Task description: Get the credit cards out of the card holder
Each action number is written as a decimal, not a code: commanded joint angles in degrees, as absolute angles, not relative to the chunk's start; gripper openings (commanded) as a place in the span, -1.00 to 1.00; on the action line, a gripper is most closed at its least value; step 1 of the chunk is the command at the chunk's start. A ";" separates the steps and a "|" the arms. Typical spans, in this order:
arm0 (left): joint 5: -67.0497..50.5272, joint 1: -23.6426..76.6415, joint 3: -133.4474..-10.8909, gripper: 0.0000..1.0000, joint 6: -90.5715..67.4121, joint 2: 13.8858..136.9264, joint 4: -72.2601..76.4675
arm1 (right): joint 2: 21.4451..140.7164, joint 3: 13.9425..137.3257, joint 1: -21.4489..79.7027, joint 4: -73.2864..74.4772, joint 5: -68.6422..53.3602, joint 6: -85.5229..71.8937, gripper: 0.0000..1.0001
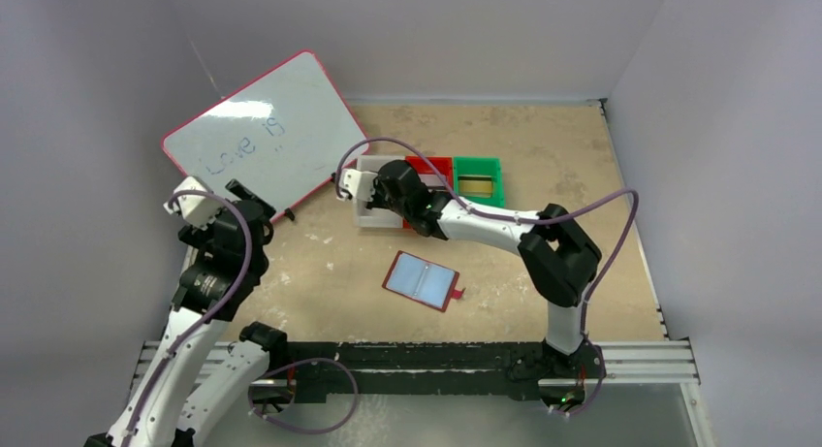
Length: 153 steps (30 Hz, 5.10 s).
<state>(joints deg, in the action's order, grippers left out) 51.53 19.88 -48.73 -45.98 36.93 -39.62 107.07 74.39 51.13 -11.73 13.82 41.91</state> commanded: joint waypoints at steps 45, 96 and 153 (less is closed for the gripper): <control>58.39 19.60 -49.00 0.68 -46.10 37.78 -40.88 | 125.34 99.07 48.60 4.02 13.03 45.91 -0.72; 59.15 19.58 -49.09 0.68 -46.22 38.12 -41.22 | 129.00 106.55 48.46 18.83 8.15 -28.83 -1.00; 54.54 19.55 -49.00 0.67 -45.38 39.70 -40.96 | 108.84 89.47 46.45 1.25 19.08 -20.67 -0.01</control>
